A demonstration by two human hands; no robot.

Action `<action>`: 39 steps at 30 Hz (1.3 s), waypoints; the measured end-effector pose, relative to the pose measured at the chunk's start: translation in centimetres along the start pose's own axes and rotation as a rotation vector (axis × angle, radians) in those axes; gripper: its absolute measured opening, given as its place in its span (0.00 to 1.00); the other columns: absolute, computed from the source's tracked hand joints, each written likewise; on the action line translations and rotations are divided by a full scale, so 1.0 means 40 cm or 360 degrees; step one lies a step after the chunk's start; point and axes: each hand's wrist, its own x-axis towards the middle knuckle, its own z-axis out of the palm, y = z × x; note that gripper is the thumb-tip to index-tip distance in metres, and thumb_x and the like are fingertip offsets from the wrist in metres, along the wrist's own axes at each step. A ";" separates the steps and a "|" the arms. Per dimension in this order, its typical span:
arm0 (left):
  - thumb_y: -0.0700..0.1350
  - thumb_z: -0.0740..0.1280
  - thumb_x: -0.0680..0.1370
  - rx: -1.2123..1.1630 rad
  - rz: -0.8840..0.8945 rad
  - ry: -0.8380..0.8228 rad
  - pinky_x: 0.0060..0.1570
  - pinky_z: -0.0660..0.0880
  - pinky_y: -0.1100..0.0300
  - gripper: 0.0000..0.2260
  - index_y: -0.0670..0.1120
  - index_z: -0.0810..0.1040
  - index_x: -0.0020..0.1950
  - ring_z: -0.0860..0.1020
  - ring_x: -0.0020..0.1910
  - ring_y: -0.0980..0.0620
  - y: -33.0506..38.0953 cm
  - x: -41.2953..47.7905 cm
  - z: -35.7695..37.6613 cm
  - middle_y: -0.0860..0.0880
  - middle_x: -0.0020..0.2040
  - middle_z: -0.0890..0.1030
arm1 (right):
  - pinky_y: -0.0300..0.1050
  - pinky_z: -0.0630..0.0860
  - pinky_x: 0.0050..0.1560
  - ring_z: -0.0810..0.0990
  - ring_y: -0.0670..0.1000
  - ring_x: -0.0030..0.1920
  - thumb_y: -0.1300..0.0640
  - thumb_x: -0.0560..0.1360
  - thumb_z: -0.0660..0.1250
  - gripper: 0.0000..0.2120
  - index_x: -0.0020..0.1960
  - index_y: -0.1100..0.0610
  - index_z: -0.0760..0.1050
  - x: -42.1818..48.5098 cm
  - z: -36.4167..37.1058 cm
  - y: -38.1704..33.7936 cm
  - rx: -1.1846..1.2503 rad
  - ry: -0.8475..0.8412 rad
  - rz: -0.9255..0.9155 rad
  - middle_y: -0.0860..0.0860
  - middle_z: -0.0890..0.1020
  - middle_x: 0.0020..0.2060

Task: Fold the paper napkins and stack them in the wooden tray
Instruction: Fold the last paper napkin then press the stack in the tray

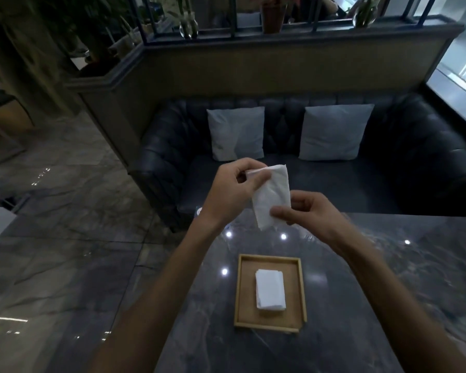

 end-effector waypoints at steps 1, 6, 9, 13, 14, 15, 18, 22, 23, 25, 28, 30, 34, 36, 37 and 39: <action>0.41 0.70 0.79 0.0047 0.0079 0.0041 0.43 0.77 0.62 0.03 0.42 0.83 0.49 0.81 0.44 0.55 -0.008 -0.002 0.009 0.49 0.43 0.82 | 0.40 0.81 0.43 0.85 0.48 0.44 0.53 0.76 0.71 0.09 0.55 0.54 0.82 0.005 0.000 0.015 -0.0124 0.0060 -0.0018 0.51 0.87 0.44; 0.41 0.73 0.75 0.0872 0.0880 0.0330 0.44 0.74 0.59 0.06 0.42 0.85 0.51 0.78 0.47 0.46 -0.098 -0.038 0.060 0.43 0.48 0.80 | 0.44 0.81 0.45 0.84 0.50 0.46 0.47 0.83 0.59 0.17 0.66 0.54 0.76 0.015 -0.035 0.122 0.0323 0.0160 0.0432 0.54 0.86 0.51; 0.40 0.73 0.76 0.1109 0.1209 0.0164 0.49 0.75 0.56 0.05 0.43 0.86 0.51 0.78 0.52 0.44 -0.203 -0.102 0.097 0.42 0.54 0.78 | 0.46 0.82 0.41 0.85 0.54 0.44 0.41 0.81 0.58 0.23 0.65 0.56 0.77 0.008 -0.040 0.176 0.1122 -0.0068 0.0696 0.61 0.85 0.52; 0.45 0.74 0.76 0.1055 0.1150 -0.0236 0.64 0.73 0.50 0.10 0.42 0.84 0.55 0.72 0.66 0.42 -0.366 -0.201 0.153 0.43 0.66 0.71 | 0.58 0.81 0.53 0.83 0.59 0.48 0.59 0.80 0.66 0.20 0.72 0.53 0.70 0.018 0.020 0.286 0.0617 0.0304 0.0456 0.65 0.84 0.51; 0.48 0.75 0.75 0.1015 0.0987 -0.0283 0.68 0.70 0.52 0.15 0.44 0.83 0.60 0.69 0.69 0.44 -0.403 -0.224 0.167 0.43 0.69 0.69 | 0.59 0.80 0.54 0.83 0.59 0.46 0.60 0.80 0.66 0.23 0.73 0.52 0.68 0.019 0.033 0.315 0.0488 0.0383 0.0413 0.65 0.85 0.47; 0.51 0.76 0.73 0.0896 0.0691 -0.0274 0.71 0.66 0.56 0.21 0.47 0.80 0.64 0.66 0.71 0.47 -0.442 -0.248 0.185 0.43 0.71 0.67 | 0.59 0.80 0.53 0.83 0.58 0.45 0.60 0.80 0.67 0.24 0.75 0.52 0.66 0.022 0.044 0.351 0.0418 0.0428 0.0395 0.62 0.85 0.45; 0.52 0.75 0.74 0.0033 -0.0712 -0.0057 0.66 0.71 0.62 0.30 0.55 0.67 0.72 0.71 0.67 0.54 -0.502 -0.276 0.234 0.48 0.74 0.67 | 0.53 0.82 0.50 0.85 0.54 0.48 0.60 0.80 0.67 0.25 0.75 0.53 0.65 0.036 0.071 0.459 0.0331 0.0461 0.0524 0.58 0.86 0.48; 0.44 0.70 0.79 -0.0333 -0.1452 0.0011 0.42 0.79 0.69 0.18 0.42 0.74 0.68 0.79 0.48 0.58 -0.611 -0.242 0.263 0.43 0.62 0.80 | 0.48 0.84 0.48 0.86 0.53 0.50 0.57 0.80 0.68 0.22 0.72 0.54 0.68 0.058 0.111 0.573 0.0320 0.0382 0.0715 0.56 0.85 0.52; 0.44 0.69 0.79 -0.0303 -0.1475 0.0036 0.43 0.79 0.67 0.15 0.42 0.76 0.65 0.79 0.48 0.57 -0.638 -0.241 0.267 0.45 0.59 0.81 | 0.49 0.84 0.48 0.86 0.53 0.51 0.56 0.79 0.68 0.21 0.71 0.55 0.70 0.061 0.120 0.603 0.0341 0.0368 0.0773 0.56 0.84 0.54; 0.43 0.69 0.79 -0.0261 -0.1528 0.0062 0.44 0.79 0.65 0.10 0.45 0.78 0.60 0.80 0.48 0.55 -0.691 -0.251 0.281 0.49 0.52 0.80 | 0.52 0.84 0.52 0.84 0.55 0.55 0.55 0.79 0.69 0.20 0.69 0.59 0.72 0.064 0.135 0.661 0.0370 0.0312 0.0959 0.57 0.82 0.59; 0.42 0.69 0.79 -0.0136 -0.1628 0.0041 0.41 0.76 0.66 0.07 0.45 0.77 0.57 0.80 0.49 0.50 -0.768 -0.282 0.312 0.50 0.49 0.80 | 0.54 0.83 0.54 0.83 0.60 0.58 0.58 0.79 0.69 0.21 0.68 0.66 0.73 0.052 0.163 0.749 0.0340 0.0266 0.1275 0.61 0.81 0.61; 0.42 0.69 0.79 0.0010 -0.1661 0.0045 0.41 0.74 0.67 0.07 0.44 0.78 0.56 0.78 0.50 0.51 -0.809 -0.301 0.335 0.50 0.49 0.79 | 0.52 0.83 0.52 0.83 0.60 0.57 0.59 0.78 0.69 0.20 0.67 0.66 0.74 0.043 0.187 0.792 0.0220 0.0347 0.1337 0.62 0.80 0.60; 0.44 0.70 0.78 0.0359 -0.1625 0.0090 0.44 0.73 0.65 0.05 0.45 0.79 0.52 0.77 0.49 0.52 -0.867 -0.309 0.362 0.50 0.50 0.79 | 0.52 0.83 0.51 0.83 0.55 0.51 0.57 0.78 0.70 0.14 0.62 0.60 0.78 0.057 0.220 0.846 -0.0148 0.0494 0.1234 0.58 0.83 0.54; 0.44 0.70 0.78 0.0433 -0.1589 0.0100 0.45 0.73 0.64 0.04 0.45 0.79 0.50 0.78 0.48 0.51 -0.888 -0.299 0.369 0.49 0.50 0.79 | 0.54 0.82 0.53 0.83 0.53 0.49 0.57 0.77 0.70 0.11 0.59 0.57 0.79 0.074 0.226 0.863 -0.0236 0.0534 0.1185 0.54 0.84 0.49; 0.44 0.70 0.78 0.0452 -0.1582 0.0103 0.45 0.74 0.64 0.04 0.45 0.78 0.49 0.78 0.47 0.51 -0.896 -0.295 0.371 0.49 0.48 0.78 | 0.54 0.82 0.53 0.82 0.51 0.47 0.57 0.77 0.71 0.10 0.58 0.56 0.79 0.080 0.230 0.869 -0.0262 0.0544 0.1155 0.53 0.84 0.46; 0.44 0.70 0.78 0.0485 -0.1591 0.0117 0.45 0.76 0.62 0.05 0.47 0.74 0.47 0.78 0.47 0.50 -0.904 -0.294 0.373 0.51 0.47 0.77 | 0.52 0.82 0.50 0.81 0.48 0.44 0.57 0.77 0.71 0.09 0.56 0.54 0.78 0.084 0.240 0.879 -0.0339 0.0542 0.1098 0.48 0.82 0.42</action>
